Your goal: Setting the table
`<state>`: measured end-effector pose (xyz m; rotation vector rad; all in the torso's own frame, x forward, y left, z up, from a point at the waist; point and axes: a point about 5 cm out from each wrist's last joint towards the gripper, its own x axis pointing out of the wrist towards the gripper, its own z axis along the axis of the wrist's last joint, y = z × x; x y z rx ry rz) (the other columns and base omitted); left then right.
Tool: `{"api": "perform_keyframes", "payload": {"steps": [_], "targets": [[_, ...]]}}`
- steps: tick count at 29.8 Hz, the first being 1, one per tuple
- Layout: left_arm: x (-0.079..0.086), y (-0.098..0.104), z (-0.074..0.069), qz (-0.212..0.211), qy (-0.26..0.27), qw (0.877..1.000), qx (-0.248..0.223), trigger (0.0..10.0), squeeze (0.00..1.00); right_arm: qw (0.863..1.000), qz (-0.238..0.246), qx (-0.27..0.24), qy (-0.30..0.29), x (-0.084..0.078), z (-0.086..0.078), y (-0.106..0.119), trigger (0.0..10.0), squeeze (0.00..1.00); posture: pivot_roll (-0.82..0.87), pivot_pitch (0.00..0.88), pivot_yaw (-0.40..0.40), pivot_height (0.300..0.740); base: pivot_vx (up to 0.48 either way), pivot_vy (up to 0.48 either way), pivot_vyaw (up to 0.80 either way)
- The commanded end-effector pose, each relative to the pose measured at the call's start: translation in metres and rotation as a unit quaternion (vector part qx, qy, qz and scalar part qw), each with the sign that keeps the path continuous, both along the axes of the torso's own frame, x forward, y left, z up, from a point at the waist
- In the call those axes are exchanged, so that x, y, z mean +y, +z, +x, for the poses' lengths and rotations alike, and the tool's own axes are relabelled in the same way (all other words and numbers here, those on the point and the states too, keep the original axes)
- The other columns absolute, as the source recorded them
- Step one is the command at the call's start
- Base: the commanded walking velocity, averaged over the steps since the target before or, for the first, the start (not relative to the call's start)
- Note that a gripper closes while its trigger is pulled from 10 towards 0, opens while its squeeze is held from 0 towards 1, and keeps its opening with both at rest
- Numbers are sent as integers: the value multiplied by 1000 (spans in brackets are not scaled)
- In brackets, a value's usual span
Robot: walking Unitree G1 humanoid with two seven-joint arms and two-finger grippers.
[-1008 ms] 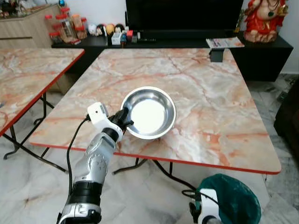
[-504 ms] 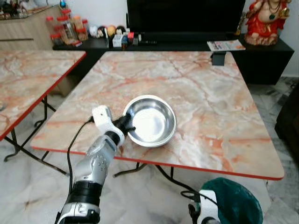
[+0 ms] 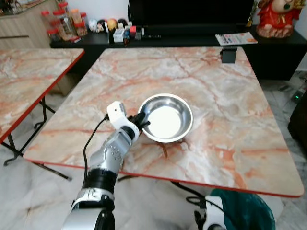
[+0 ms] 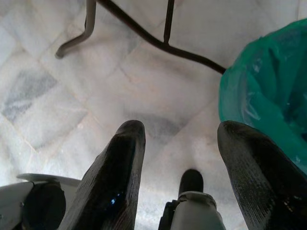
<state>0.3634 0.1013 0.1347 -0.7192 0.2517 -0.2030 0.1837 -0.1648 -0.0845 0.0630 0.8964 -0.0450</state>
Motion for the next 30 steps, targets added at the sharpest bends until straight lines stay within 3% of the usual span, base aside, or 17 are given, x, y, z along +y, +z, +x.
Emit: {"api": "perform_keyframes", "payload": {"steps": [1, 6, 8, 10, 14, 21, 30], "targets": [[6, -2, 0, -11, 16, 1000, 10, 10000, 0, 1000, 5, 4, -6, 2, -4, -2, 10000, 0, 20, 3, 90, 740, 0, 0, 0], [6, -2, 2, -13, 17, 1000, 12, 10000, 0, 1000, 4, 4, -6, 2, -4, -2, 10000, 0, 20, 3, 90, 740, 0, 0, 0], [17, -10, -15, -11, 3, 1000, 17, 10000, 0, 1000, 4, 8, -5, 2, -7, -3, 10000, 0, 31, 13, 89, 740, 0, 0, 0], [18, -12, -17, -10, 0, 1000, 22, 10000, 0, 1000, 4, 9, -3, 3, -7, -3, 10000, 0, 31, 13, 89, 740, 0, 0, 0], [12, -10, -12, -10, -13, 1000, 23, 10000, 0, 1000, 3, 9, 1, 4, -7, -3, 10000, 0, 31, 13, 89, 740, 0, 0, 0], [-5, -3, -3, -46, -20, 998, 34, 10000, 0, 1000, 3, 10, -3, 3, -9, -4, 10000, 0, 24, 21, 90, 740, 0, 0, 0], [-2, -6, 7, -54, 13, 997, 54, 10000, 0, 1000, 4, 11, -9, 2, -12, -5, 10000, 0, 14, 26, 96, 740, 0, 0, 0]]}}
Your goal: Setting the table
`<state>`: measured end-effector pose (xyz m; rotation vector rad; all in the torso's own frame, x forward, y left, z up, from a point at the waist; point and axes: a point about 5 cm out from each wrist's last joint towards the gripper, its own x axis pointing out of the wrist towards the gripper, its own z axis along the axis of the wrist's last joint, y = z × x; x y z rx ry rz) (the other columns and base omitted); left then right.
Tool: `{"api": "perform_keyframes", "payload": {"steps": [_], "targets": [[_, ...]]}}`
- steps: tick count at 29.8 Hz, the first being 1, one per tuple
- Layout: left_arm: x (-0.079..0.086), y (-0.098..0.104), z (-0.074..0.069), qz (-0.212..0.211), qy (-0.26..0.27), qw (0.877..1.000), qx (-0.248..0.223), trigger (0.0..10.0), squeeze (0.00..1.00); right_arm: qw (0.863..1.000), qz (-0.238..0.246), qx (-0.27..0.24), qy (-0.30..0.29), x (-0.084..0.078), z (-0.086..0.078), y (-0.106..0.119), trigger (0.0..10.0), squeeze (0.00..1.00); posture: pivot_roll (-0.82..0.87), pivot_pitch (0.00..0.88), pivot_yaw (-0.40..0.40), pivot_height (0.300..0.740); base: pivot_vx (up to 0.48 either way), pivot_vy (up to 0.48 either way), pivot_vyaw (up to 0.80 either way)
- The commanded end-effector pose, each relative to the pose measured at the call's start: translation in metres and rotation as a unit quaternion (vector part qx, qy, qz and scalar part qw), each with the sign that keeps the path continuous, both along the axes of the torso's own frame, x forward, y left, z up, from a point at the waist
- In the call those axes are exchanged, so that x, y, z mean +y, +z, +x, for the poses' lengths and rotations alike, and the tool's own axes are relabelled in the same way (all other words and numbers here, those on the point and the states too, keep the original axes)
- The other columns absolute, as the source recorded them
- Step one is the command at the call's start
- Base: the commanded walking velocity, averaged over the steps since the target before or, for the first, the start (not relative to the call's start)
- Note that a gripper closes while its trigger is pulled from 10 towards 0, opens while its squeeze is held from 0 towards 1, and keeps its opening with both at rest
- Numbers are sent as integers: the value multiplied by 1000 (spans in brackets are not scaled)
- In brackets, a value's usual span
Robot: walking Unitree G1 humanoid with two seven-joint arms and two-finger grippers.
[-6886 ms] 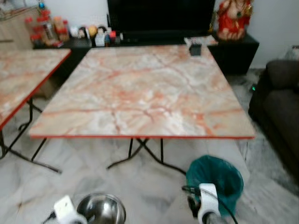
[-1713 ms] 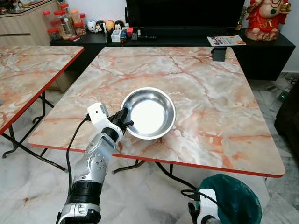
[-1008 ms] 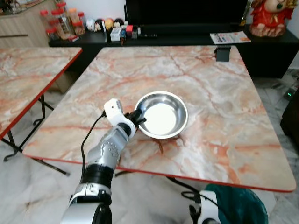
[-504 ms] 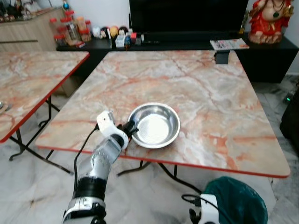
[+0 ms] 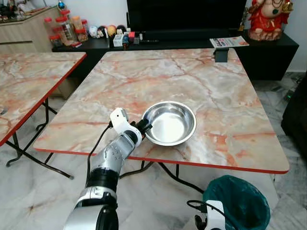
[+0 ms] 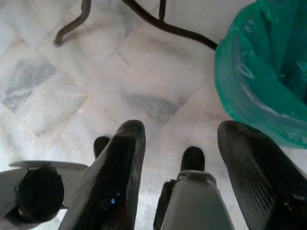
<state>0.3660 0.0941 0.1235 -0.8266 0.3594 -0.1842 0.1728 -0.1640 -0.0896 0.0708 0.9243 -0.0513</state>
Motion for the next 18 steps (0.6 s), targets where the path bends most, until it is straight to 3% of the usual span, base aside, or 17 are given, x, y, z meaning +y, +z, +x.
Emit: {"api": "perform_keyframes", "payload": {"steps": [1, 6, 18], "targets": [[6, 4, 6, -7, 26, 1000, 2, 10000, 0, 1000, 2, -3, -5, 1, -1, 0, 10000, 0, 14, 26, 96, 740, 0, 0, 0], [11, -1, 10, -3, 55, 998, 30, 10000, 0, 1000, 1, -2, -7, 1, -2, -1, 10000, 0, 9, 25, 96, 740, 0, 0, 0], [13, -6, 11, 23, 72, 996, 40, 10000, 0, 1000, 1, -2, -6, 0, -2, -1, 10000, 0, 9, 23, 96, 740, 0, 0, 0]]}}
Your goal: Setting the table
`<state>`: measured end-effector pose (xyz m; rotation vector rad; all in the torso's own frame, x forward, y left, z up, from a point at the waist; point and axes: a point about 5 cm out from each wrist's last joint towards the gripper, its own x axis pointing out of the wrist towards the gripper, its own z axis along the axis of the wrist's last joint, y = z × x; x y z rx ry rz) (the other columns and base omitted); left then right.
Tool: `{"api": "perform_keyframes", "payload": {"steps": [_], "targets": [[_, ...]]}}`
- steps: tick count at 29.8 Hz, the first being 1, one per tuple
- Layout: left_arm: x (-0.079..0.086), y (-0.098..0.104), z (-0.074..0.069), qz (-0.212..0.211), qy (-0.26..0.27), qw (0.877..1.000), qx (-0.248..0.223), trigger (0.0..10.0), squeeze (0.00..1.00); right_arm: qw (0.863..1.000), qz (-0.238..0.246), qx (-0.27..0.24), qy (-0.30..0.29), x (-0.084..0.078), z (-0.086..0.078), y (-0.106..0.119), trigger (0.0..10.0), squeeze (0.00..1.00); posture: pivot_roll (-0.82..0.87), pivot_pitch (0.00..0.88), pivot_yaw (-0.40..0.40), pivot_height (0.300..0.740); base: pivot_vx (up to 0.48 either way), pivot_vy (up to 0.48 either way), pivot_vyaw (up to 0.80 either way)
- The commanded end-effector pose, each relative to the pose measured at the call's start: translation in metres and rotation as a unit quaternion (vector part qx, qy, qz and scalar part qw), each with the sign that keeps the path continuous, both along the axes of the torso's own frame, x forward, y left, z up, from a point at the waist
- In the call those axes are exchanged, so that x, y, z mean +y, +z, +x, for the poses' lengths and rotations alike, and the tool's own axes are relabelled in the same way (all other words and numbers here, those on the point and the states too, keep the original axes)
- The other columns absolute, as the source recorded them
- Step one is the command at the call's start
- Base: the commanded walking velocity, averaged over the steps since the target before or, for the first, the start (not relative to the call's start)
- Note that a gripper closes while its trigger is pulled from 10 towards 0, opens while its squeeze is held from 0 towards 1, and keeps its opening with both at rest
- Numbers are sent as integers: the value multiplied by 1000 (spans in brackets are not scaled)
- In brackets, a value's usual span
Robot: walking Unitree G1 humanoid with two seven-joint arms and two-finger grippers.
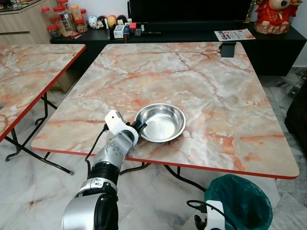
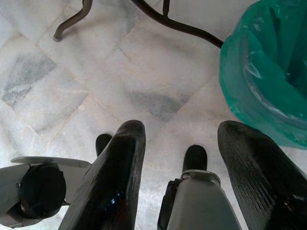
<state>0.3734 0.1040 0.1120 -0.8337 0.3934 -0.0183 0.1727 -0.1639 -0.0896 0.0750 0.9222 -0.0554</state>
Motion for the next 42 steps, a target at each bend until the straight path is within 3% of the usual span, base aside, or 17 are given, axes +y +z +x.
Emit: {"api": "perform_keyframes", "payload": {"steps": [1, 13, 14, 28, 32, 37, 38, 42], "targets": [[2, 5, 4, 11, 5, 1000, -6, 10000, 0, 1000, 0, -1, -4, 0, -2, -1, 10000, 0, 9, 22, 95, 740, 0, 0, 0], [-2, 4, 3, 17, -15, 1000, -11, 10000, 0, 1000, 1, -3, -3, 1, 0, 0, 10000, 0, 12, 16, 99, 740, 0, 0, 0], [-3, 5, 3, 17, -16, 1000, -12, 10000, 1000, 1000, 1, -3, -3, 1, 1, 0, 10000, 0, 12, 15, 98, 740, 0, 0, 0], [-4, 8, 4, 17, -24, 999, -23, 10000, 1000, 1000, 1, -4, -2, 1, 1, 1, 10000, 0, 12, 11, 96, 740, 0, 0, 0], [1, 11, 4, 26, -17, 999, -33, 10000, 1000, 1000, 1, -3, -1, 1, 2, 1, 10000, 0, 12, 11, 96, 740, 0, 0, 0], [18, 13, 3, 42, 10, 998, -53, 10000, 1000, 1000, 1, -4, 0, 2, 3, 1, 10000, 0, 21, 2, 91, 740, 0, 0, 0], [21, 13, 2, 42, 14, 997, -57, 10000, 0, 1000, 1, -4, 0, 2, 3, 1, 10000, 0, 21, 2, 91, 740, 0, 0, 0], [36, 11, -2, 54, 43, 995, -71, 10000, 0, 1000, 5, -5, -7, 3, 4, 2, 10000, 0, 20, 0, 101, 740, 0, 0, 0]]}}
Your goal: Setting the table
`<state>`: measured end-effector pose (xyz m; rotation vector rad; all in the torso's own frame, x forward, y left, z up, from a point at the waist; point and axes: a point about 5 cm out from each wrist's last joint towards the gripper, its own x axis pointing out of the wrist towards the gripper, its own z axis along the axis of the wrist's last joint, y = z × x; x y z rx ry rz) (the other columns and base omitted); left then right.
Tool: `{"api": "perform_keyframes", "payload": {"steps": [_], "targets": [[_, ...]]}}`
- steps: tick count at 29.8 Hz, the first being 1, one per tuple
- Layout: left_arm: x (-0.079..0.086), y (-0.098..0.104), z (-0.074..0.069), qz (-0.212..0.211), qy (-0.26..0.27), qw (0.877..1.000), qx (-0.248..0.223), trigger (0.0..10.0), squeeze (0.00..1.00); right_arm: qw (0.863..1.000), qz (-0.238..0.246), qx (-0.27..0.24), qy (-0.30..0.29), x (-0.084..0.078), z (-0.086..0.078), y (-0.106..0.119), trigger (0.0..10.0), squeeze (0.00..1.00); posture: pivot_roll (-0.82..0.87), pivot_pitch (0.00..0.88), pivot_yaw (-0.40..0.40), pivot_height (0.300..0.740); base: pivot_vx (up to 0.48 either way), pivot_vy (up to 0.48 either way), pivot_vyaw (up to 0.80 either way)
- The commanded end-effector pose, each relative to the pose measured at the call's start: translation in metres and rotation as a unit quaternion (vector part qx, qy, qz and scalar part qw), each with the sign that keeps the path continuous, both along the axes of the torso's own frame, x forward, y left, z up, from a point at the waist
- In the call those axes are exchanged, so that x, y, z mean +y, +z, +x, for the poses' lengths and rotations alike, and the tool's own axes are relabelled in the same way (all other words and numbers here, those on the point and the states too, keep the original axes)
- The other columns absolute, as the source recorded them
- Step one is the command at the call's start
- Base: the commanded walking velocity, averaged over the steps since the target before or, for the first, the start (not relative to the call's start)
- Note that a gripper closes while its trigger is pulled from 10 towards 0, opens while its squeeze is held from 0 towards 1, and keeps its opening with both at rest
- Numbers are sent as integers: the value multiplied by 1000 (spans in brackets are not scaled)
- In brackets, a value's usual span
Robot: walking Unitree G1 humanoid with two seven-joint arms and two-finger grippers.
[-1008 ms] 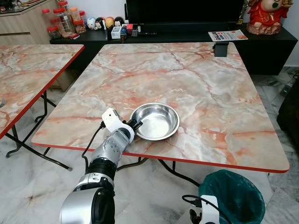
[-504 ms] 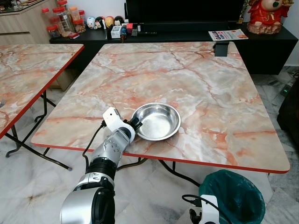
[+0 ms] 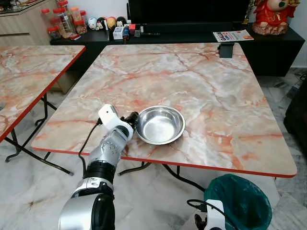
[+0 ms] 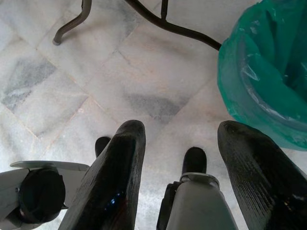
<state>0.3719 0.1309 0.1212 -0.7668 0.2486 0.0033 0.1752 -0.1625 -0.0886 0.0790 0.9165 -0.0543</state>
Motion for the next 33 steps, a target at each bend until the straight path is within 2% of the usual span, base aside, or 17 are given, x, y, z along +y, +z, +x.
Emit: {"api": "perform_keyframes", "payload": {"steps": [1, 3, 4, 8, 12, 14, 15, 16, 19, 20, 22, 23, 24, 25, 27, 28, 33], "targets": [[16, 1, -3, 38, 24, 999, -24, 10000, 0, 1000, 4, -3, -7, 3, 2, 1, 10000, 0, 26, 0, 105, 740, 0, 0, 0], [26, 3, -5, 45, 46, 997, -45, 10000, 0, 1000, 4, -3, -6, 3, 2, 1, 10000, 0, 40, 0, 103, 740, 0, 0, 0], [39, 9, -8, 55, 77, 993, -76, 10000, 0, 1000, 4, -4, -5, 3, 3, 1, 10000, 0, 46, 0, 97, 740, 0, 0, 0], [55, 19, -11, 74, 119, 984, -109, 10000, 0, 1000, 3, -6, -1, 3, 5, 2, 10000, 0, 55, 0, 90, 740, 0, 0, 0], [75, 35, -16, 141, 159, 964, -162, 10000, 0, 1000, 2, -12, 2, 3, 9, 4, 10000, 0, 60, 0, 87, 740, 0, 0, 0], [90, 39, -21, 175, 189, 950, -176, 10000, 0, 1000, 3, -16, 2, 2, 11, 5, 10000, 0, 60, 0, 85, 740, 0, 0, 0], [90, 39, -21, 175, 189, 950, -176, 10000, 0, 1000, 3, -16, 2, 2, 11, 5, 10000, 0, 60, 0, 85, 740, 0, 0, 0], [99, 38, -24, 192, 207, 943, -174, 10000, 0, 1000, 3, -17, 1, 2, 12, 5, 10000, 0, 55, 0, 83, 740, 0, 0, 0], [117, 27, -32, 249, 229, 930, -146, 10000, 0, 1000, 3, -19, 1, 2, 12, 6, 10000, 0, 55, 0, 83, 740, 0, 0, 0], [132, 14, -40, 281, 240, 921, -118, 10000, 0, 1000, 4, -21, -1, 1, 12, 6, 10000, 0, 38, 0, 89, 740, 0, 0, 0], [144, 2, -48, 301, 254, 914, -92, 10000, 0, 1000, 5, -24, -4, 0, 11, 6, 10000, 0, 23, 0, 95, 740, 0, 0, 0], [161, -10, -62, 325, 275, 903, -62, 10000, 0, 1000, 5, -25, -6, -1, 11, 6, 10000, 0, 16, 0, 99, 740, 0, 0, 0], [161, -10, -62, 325, 275, 903, -62, 10000, 0, 1000, 5, -25, -6, -1, 11, 6, 10000, 0, 16, 0, 99, 740, 0, 0, 0], [172, -18, -72, 345, 291, 891, -44, 10000, 0, 1000, 5, -25, -8, -2, 10, 5, 10000, 0, 14, 0, 100, 740, 0, 0, 0], [182, -24, -81, 359, 305, 882, -25, 10000, 0, 1000, 5, -25, -8, -2, 9, 5, 10000, 0, 17, 0, 102, 740, 0, 0, 0], [191, -30, -90, 372, 321, 871, -3, 10000, 0, 1000, 4, -24, -9, -2, 8, 5, 10000, 0, 17, 0, 102, 740, 0, 0, 0], [213, -59, -124, 410, 354, 837, 81, 10000, 0, 1000, 4, -20, -7, -1, 5, 3, 10000, 0, 24, 0, 102, 740, 0, 0, 0]]}}
